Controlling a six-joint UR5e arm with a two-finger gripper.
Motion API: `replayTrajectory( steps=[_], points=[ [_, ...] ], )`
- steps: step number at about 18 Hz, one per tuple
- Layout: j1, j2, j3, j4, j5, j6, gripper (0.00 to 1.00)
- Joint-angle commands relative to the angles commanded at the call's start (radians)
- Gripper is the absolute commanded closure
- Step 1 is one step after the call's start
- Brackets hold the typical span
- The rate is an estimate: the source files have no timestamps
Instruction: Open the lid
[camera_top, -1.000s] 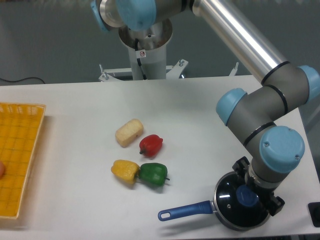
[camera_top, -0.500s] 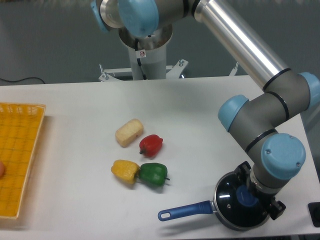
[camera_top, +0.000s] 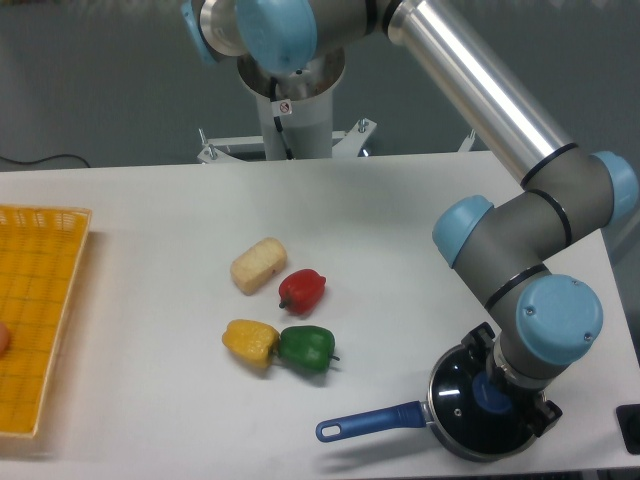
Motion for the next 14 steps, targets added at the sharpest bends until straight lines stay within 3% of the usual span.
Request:
replayTrajectory(
  steps=[14],
  points=[
    [-0.002, -0.003, -0.011, 0.005, -0.003, 0.014, 0.00]
  ],
)
